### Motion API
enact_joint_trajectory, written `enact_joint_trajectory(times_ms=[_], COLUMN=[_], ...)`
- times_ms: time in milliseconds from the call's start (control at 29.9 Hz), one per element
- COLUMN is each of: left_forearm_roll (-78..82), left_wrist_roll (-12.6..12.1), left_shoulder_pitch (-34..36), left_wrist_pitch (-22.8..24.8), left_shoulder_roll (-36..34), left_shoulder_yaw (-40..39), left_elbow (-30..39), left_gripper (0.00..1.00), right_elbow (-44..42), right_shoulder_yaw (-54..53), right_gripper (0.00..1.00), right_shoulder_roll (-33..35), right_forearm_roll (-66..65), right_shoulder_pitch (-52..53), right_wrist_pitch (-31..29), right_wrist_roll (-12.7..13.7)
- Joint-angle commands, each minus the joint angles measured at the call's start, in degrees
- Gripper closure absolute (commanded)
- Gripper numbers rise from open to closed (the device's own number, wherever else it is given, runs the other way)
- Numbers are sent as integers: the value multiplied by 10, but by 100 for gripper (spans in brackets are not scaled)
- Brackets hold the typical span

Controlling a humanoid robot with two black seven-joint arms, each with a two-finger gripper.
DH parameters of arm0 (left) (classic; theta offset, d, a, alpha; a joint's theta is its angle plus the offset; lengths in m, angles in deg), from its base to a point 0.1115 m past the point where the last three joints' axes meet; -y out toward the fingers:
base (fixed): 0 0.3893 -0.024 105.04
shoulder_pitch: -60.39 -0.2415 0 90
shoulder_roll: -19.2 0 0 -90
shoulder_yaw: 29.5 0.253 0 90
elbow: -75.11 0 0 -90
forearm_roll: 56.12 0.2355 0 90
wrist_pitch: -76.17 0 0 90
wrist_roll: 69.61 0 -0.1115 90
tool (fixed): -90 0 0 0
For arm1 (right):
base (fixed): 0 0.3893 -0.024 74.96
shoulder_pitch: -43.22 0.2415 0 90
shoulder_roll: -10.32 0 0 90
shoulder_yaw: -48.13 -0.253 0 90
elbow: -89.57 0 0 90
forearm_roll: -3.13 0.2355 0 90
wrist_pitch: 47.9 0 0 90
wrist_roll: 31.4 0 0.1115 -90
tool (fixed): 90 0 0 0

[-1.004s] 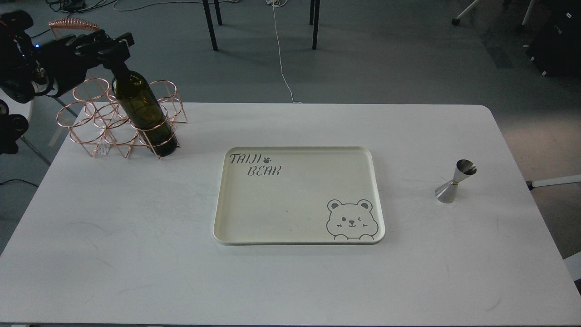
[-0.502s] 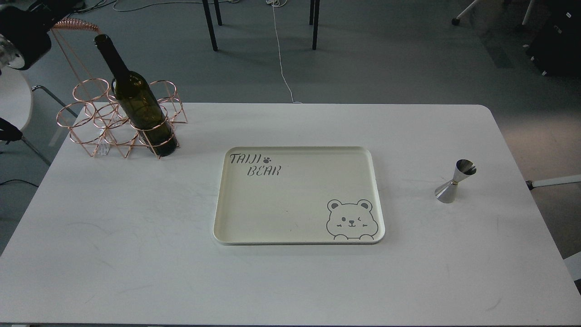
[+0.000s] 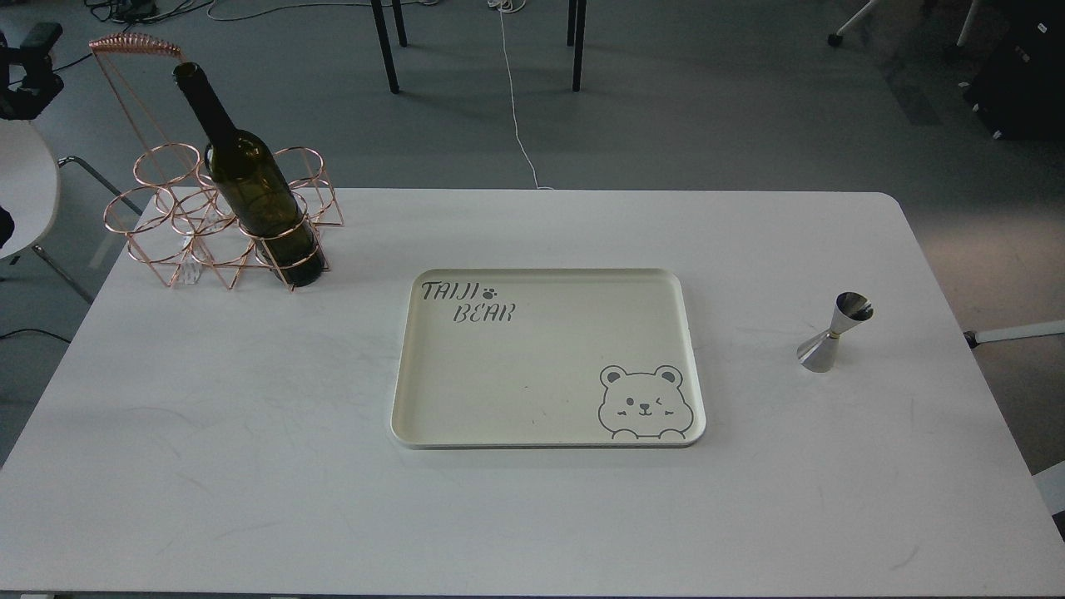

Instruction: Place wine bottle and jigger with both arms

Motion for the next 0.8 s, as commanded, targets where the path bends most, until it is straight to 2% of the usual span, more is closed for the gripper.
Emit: enact_joint_trajectory(times_ms=[0, 201, 368, 569, 770], left_forearm_roll=[-99, -148, -188, -194, -196], left_wrist_roll=[4, 4, 2, 3, 1], left_shoulder_pitch=[-25, -54, -69, -98, -117], left_wrist_pitch=[60, 103, 143, 146, 146], left_shoulder_roll=[6, 44, 68, 90, 104], left_shoulder_yaw=[0, -7, -9, -18, -48], left_elbow=[-32, -88, -124, -131, -131], left_gripper=[1, 1, 1, 1, 1], right_elbow=[0, 0, -7, -41, -58], right_shoulder_yaw=[-1, 0, -2, -19, -20], right_gripper=[1, 1, 1, 1, 1], right_shoulder_roll=[-2, -11, -41, -94, -135], right_forearm_roll=[21, 93, 124, 165, 169], right_shoulder_pitch=[-19, -38, -51, -72, -75], right_wrist_pitch=[0, -5, -5, -25, -35], right_wrist_roll=[3, 9, 33, 69, 71])
